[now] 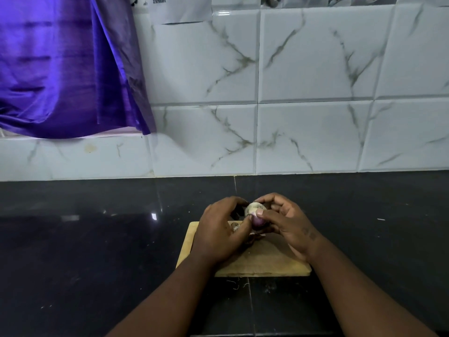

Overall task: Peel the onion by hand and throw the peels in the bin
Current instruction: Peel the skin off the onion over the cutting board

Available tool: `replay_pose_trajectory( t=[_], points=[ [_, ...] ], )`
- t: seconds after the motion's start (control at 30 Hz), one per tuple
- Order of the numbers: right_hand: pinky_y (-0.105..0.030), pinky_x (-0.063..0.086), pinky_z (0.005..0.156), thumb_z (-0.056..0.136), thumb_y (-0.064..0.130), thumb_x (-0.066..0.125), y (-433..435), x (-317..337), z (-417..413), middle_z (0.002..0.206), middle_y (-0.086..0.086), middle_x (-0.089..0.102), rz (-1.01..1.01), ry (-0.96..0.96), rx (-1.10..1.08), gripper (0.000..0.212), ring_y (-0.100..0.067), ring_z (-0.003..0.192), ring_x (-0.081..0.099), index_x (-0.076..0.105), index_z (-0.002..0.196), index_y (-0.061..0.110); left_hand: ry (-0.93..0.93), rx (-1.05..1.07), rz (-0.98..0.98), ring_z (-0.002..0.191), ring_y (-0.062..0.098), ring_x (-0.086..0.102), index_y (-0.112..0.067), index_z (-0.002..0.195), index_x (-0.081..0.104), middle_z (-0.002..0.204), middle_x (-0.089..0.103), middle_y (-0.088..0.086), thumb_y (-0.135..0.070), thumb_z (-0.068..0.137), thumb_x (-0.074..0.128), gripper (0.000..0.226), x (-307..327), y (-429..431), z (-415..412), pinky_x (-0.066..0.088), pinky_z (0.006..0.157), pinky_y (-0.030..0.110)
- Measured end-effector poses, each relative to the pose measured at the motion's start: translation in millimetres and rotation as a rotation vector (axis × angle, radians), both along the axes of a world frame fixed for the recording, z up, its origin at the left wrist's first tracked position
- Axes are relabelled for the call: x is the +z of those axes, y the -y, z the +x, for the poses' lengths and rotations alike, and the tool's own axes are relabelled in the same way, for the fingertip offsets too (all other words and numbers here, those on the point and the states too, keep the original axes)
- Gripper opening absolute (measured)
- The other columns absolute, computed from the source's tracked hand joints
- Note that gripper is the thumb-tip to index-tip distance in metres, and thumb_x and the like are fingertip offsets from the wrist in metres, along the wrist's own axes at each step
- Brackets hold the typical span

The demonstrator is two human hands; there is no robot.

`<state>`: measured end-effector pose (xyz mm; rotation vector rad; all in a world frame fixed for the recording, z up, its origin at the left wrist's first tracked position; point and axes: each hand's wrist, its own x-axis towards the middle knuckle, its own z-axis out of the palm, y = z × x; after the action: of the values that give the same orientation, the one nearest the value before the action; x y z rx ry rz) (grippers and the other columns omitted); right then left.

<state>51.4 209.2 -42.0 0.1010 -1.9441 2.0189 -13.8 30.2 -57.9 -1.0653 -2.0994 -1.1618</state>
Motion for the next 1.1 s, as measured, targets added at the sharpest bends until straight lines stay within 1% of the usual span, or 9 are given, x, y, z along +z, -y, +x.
replay_pose_trajectory(
  t=[0.13, 0.23, 0.4, 0.53, 0.7, 0.8, 0.93, 1.0, 1.1],
  points=[
    [-0.033, 0.060, 0.070, 0.092, 0.003, 0.069, -1.0, -1.2, -0.4, 0.110, -0.021, 0.073, 0.026, -0.012, 0.006, 0.016, -0.024, 0.091, 0.072, 0.071, 0.108, 0.007, 0.017, -0.036, 0.021, 0.092, 0.007, 0.066, -0.025, 0.109, 0.070, 0.098, 0.071, -0.014, -0.043, 0.091, 0.063, 0.026, -0.4, -0.9, 0.4, 0.056, 0.083, 0.042],
    [-0.033, 0.060, 0.068, 0.093, 0.002, 0.068, -1.8, -2.4, -0.9, 0.110, -0.022, 0.073, 0.029, -0.021, 0.010, 0.016, -0.024, 0.090, 0.071, 0.071, 0.108, 0.006, 0.016, -0.036, 0.036, 0.089, 0.008, 0.066, -0.024, 0.104, 0.071, 0.095, 0.071, -0.013, -0.040, 0.091, 0.064, 0.022, -0.1, -0.3, -0.2, 0.056, 0.080, 0.042],
    [-0.032, 0.060, 0.067, 0.093, 0.000, 0.067, -0.5, -1.6, -1.7, 0.109, -0.024, 0.072, 0.020, -0.026, 0.007, 0.016, -0.024, 0.088, 0.071, 0.069, 0.109, 0.003, 0.003, -0.020, 0.032, 0.087, 0.008, 0.066, -0.023, 0.104, 0.073, 0.095, 0.073, -0.011, -0.038, 0.093, 0.062, 0.022, -0.5, -0.2, 0.3, 0.057, 0.078, 0.042],
    [-0.032, 0.060, 0.065, 0.092, -0.001, 0.067, 0.4, -2.3, -1.9, 0.108, -0.024, 0.073, 0.006, -0.029, 0.005, 0.016, -0.025, 0.087, 0.071, 0.069, 0.108, 0.002, -0.016, 0.032, 0.047, 0.086, 0.011, 0.067, -0.021, 0.103, 0.074, 0.095, 0.074, -0.009, -0.024, 0.093, 0.059, 0.019, -1.1, -0.6, -2.5, 0.057, 0.077, 0.044],
    [-0.029, 0.059, 0.065, 0.092, 0.001, 0.068, 0.8, -0.9, -2.1, 0.106, -0.021, 0.074, -0.011, -0.050, -0.012, 0.016, -0.021, 0.084, 0.072, 0.069, 0.108, 0.001, -0.044, 0.027, 0.048, 0.087, 0.006, 0.065, -0.022, 0.104, 0.073, 0.095, 0.072, -0.011, -0.038, 0.092, 0.061, 0.023, 2.8, 1.3, 4.9, 0.057, 0.077, 0.041],
    [-0.037, 0.061, 0.071, 0.091, 0.003, 0.072, -0.6, -2.9, -4.4, 0.108, -0.023, 0.074, 0.019, -0.054, -0.031, 0.016, -0.028, 0.090, 0.072, 0.069, 0.107, 0.004, -0.050, 0.046, 0.025, 0.086, 0.007, 0.065, -0.024, 0.101, 0.072, 0.093, 0.071, -0.012, -0.041, 0.089, 0.063, 0.023, 2.8, 1.5, 5.0, 0.057, 0.077, 0.041],
    [-0.044, 0.063, 0.074, 0.089, 0.004, 0.075, -0.7, -5.0, -5.4, 0.108, -0.025, 0.072, 0.023, -0.067, -0.056, 0.015, -0.030, 0.090, 0.071, 0.069, 0.103, 0.006, -0.062, 0.063, 0.043, 0.080, 0.009, 0.067, -0.022, 0.093, 0.074, 0.087, 0.074, -0.010, -0.035, 0.089, 0.067, 0.015, 2.1, -1.0, 3.6, 0.058, 0.072, 0.043],
    [-0.044, 0.063, 0.073, 0.089, 0.005, 0.075, -0.2, -4.8, -5.4, 0.109, -0.027, 0.070, 0.020, -0.069, -0.057, 0.015, -0.031, 0.090, 0.071, 0.068, 0.102, 0.006, -0.060, 0.079, 0.049, 0.078, 0.009, 0.068, -0.021, 0.090, 0.074, 0.085, 0.074, -0.010, -0.031, 0.088, 0.070, 0.010, 1.9, -1.4, 1.4, 0.058, 0.069, 0.042],
    [-0.043, 0.063, 0.072, 0.088, 0.006, 0.076, 0.7, -5.0, -6.2, 0.110, -0.029, 0.069, 0.018, -0.059, -0.055, 0.016, -0.031, 0.090, 0.071, 0.067, 0.102, 0.006, -0.046, 0.101, 0.043, 0.076, 0.009, 0.066, -0.022, 0.089, 0.073, 0.084, 0.073, -0.010, -0.032, 0.087, 0.069, 0.011, 2.7, -0.7, 0.4, 0.057, 0.068, 0.042]
  ],
)
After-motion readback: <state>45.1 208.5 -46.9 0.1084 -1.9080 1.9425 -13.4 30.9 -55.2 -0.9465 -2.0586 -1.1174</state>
